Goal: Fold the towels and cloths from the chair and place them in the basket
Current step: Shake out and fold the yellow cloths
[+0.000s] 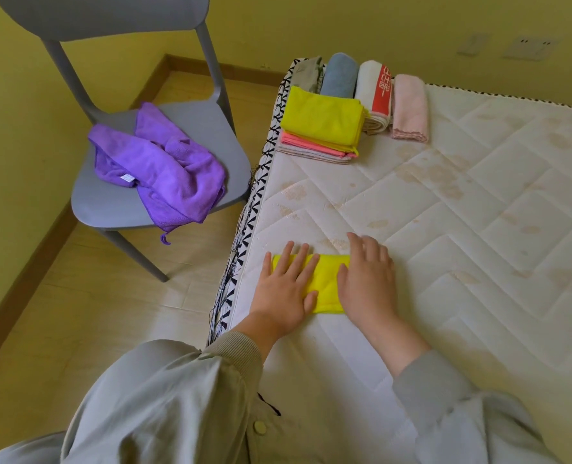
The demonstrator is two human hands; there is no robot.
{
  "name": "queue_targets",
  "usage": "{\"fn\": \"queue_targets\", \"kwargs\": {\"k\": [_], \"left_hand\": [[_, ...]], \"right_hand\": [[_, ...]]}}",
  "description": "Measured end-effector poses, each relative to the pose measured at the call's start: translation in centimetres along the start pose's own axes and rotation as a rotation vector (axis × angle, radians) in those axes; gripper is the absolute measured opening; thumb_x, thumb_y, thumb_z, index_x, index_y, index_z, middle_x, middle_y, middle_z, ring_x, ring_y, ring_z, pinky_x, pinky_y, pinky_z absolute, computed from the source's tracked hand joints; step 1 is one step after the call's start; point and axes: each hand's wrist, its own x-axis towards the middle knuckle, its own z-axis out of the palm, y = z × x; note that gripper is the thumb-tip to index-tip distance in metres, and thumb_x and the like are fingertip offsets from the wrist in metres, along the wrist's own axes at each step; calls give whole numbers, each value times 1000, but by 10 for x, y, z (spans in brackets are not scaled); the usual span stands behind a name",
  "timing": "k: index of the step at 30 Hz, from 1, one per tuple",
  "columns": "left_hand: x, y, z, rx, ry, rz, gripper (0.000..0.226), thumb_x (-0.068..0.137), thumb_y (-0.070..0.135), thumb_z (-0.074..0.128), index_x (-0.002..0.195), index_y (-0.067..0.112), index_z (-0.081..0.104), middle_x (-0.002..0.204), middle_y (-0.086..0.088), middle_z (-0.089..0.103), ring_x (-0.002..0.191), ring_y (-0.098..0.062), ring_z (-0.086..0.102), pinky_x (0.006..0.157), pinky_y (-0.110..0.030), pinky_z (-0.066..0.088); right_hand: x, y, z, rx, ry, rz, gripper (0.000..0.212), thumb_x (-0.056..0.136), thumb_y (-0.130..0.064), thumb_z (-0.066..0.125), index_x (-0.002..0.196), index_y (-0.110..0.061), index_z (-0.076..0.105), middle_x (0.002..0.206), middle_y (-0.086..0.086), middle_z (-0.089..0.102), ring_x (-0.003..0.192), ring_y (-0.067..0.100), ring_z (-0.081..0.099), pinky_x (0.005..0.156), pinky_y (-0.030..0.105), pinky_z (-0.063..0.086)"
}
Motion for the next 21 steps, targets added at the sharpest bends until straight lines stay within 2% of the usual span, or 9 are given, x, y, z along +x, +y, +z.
{"fn": "queue_targets", "kwargs": {"k": [2, 3, 5, 7, 11, 14, 18, 20, 21], "left_hand": [[1, 2, 2, -11, 26, -16, 67, 89, 50, 26, 148, 19, 32, 155, -4, 27, 144, -30, 21, 110, -57, 22], [1, 1, 5, -23, 43, -21, 66, 90, 50, 29, 147, 17, 33, 154, -4, 30, 143, -29, 23, 110, -56, 23], [-1, -2, 9, -51, 55, -19, 70, 91, 52, 22, 150, 14, 21, 158, -5, 19, 146, -25, 8, 114, -51, 13], [-2, -5, 10, -86, 43, -11, 76, 89, 55, 11, 152, 14, 3, 160, -2, 0, 145, -20, -12, 116, -47, 0], [-4, -12, 10, -137, 32, -61, 82, 83, 63, 5, 150, 18, -9, 157, 4, -14, 142, -14, -22, 117, -43, -5], [-9, -20, 13, -163, 30, -95, 82, 82, 65, -1, 148, 19, -14, 153, 7, -22, 140, -12, -25, 117, -42, -7], [-12, -28, 13, -199, 29, -141, 84, 81, 65, -5, 150, 16, -12, 155, 5, -18, 141, -10, -23, 118, -37, -9], [-11, -29, 11, -300, 61, -158, 87, 83, 66, 5, 151, 14, -6, 157, 5, -10, 143, -9, -17, 116, -33, -10], [-11, -29, 10, -402, 100, -173, 85, 86, 64, 15, 152, 12, 1, 158, 4, -1, 146, -12, -7, 118, -34, -5]], "right_hand": [[2, -14, 5, -16, 72, -147, 45, 87, -17, 54, 131, -10, 52, 132, 13, 53, 122, 32, 50, 98, 44, 43], [1, -17, 13, -25, 34, -171, 43, 89, -21, 46, 130, -10, 54, 134, 12, 53, 125, 31, 50, 100, 46, 42], [-3, -12, 26, -99, -165, -158, 51, 91, -30, 29, 132, -12, 53, 141, 8, 49, 132, 26, 45, 103, 50, 38], [-11, 4, 41, -166, -282, -155, 56, 93, -38, 23, 138, -14, 46, 147, 4, 42, 137, 22, 38, 105, 52, 34], [-12, 18, 46, -169, -311, -141, 59, 94, -43, 21, 145, -16, 35, 153, 1, 32, 142, 20, 28, 108, 54, 28], [-12, 24, 47, -141, -316, -114, 63, 94, -44, 12, 150, -17, 24, 158, -1, 19, 146, 18, 14, 114, 52, 15], [-13, 36, 50, -88, -300, -97, 66, 93, -49, 5, 152, -19, 11, 160, -2, 7, 147, 15, 3, 117, 46, 5], [-12, 41, 51, -34, -304, -73, 70, 90, -54, 4, 152, -22, 7, 160, -4, 3, 147, 11, -1, 118, 42, 3], [-10, 43, 50, 20, -318, -57, 71, 90, -57, 5, 152, -24, 5, 160, -6, 1, 146, 9, -3, 118, 40, 0]]}}
